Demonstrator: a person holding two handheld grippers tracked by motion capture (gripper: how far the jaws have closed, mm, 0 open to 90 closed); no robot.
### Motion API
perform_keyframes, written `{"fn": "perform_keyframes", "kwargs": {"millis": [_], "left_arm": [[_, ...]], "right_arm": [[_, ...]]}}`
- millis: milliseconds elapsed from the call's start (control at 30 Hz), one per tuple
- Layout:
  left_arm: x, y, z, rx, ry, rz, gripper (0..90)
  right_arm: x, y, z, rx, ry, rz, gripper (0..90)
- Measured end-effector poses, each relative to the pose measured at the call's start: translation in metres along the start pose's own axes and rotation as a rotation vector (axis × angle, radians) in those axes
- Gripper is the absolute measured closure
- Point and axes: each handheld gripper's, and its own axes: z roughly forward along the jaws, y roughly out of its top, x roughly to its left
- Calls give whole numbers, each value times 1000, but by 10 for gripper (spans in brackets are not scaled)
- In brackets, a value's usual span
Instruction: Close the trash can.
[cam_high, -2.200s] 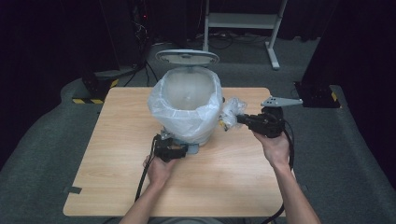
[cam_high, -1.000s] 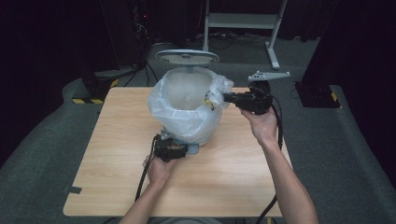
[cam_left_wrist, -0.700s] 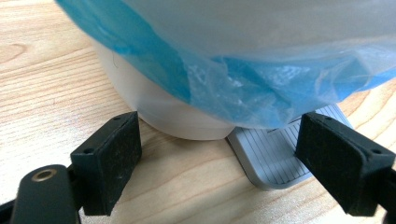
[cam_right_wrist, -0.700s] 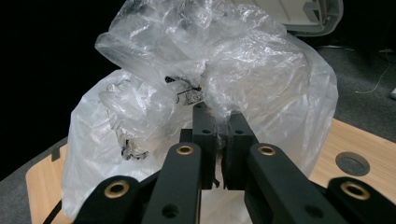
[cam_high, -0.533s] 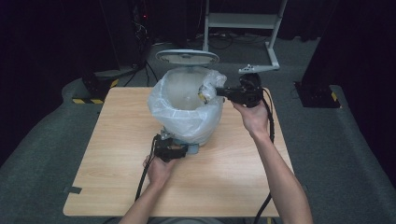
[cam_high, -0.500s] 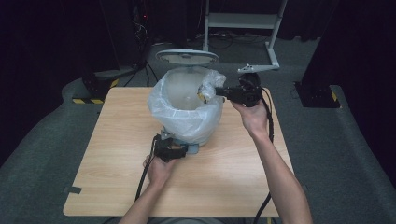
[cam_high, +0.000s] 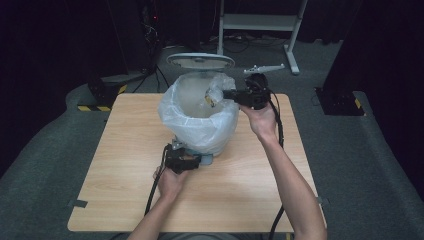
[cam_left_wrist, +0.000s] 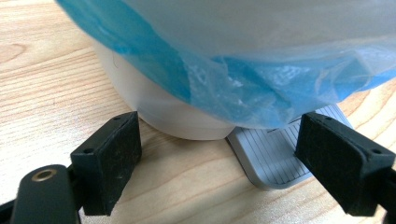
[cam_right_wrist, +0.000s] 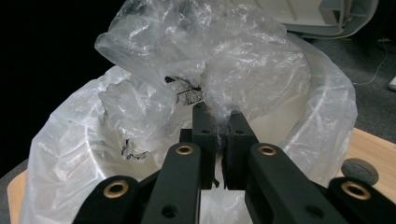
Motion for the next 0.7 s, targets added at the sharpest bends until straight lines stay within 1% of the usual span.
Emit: {"fn": "perform_keyframes", "kwargs": {"millis": [200, 467, 567, 633, 700], "left_arm": [[0, 0, 0, -1, 0, 0, 146], [0, 0, 0, -1, 0, 0, 146], [0, 0, 0, -1, 0, 0, 146], [0, 0, 0, 0, -1, 1, 146], [0, 0, 0, 0, -1, 0, 146]], "right_arm": [[-3, 0, 8, 3, -5, 11, 852], [-3, 1, 17, 22, -15, 7, 840], [-1, 1, 20, 25, -13, 8, 789], [-1, 1, 23, 25, -20, 6, 714], [0, 2, 23, 23, -25, 6, 664]]}}
